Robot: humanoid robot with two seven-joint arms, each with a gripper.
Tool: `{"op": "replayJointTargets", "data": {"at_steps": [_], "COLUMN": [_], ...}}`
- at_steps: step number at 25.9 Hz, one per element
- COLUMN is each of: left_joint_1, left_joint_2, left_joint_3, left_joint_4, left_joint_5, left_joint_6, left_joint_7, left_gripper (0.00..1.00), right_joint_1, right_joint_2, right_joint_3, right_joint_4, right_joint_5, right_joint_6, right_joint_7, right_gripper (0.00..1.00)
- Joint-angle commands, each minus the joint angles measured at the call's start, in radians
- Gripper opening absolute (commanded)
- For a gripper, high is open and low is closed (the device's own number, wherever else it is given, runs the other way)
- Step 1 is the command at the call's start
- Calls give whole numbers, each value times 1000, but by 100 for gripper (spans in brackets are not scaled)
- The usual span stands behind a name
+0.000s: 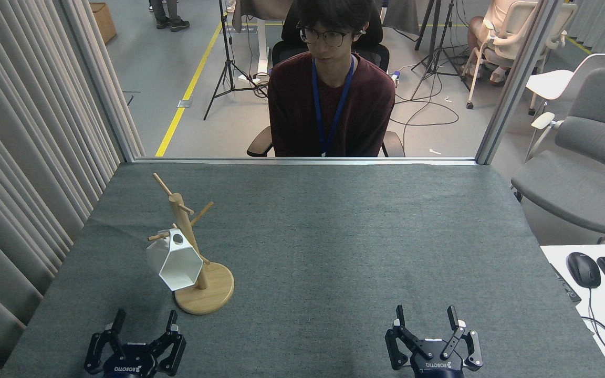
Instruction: Hang cup on storage rack
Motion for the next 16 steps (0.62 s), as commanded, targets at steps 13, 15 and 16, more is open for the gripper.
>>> {"op": "replayJointTargets", "data": {"at_steps": [13, 15, 16], "left_joint_1": [-2, -2, -2], "left_joint_2": [-2, 0, 0], "left_joint_3": [-62, -62, -62], "left_joint_4": [1, 1, 1], "left_joint_5": [-12, -12, -13], "left_joint_6": [-1, -1, -1], "left_joint_7": [-8, -8, -8], "left_gripper": [100, 100, 100], "right_joint_1": [14, 14, 14], "right_joint_2": [-10, -8, -8], "right_joint_3": [4, 3, 4], "right_joint_4": [-10, -10, -11], "right_joint_5": [-13, -13, -13], "right_joint_6": [-1, -1, -1], "right_joint_7": [-4, -4, -7], "right_gripper": [98, 98, 98]}}
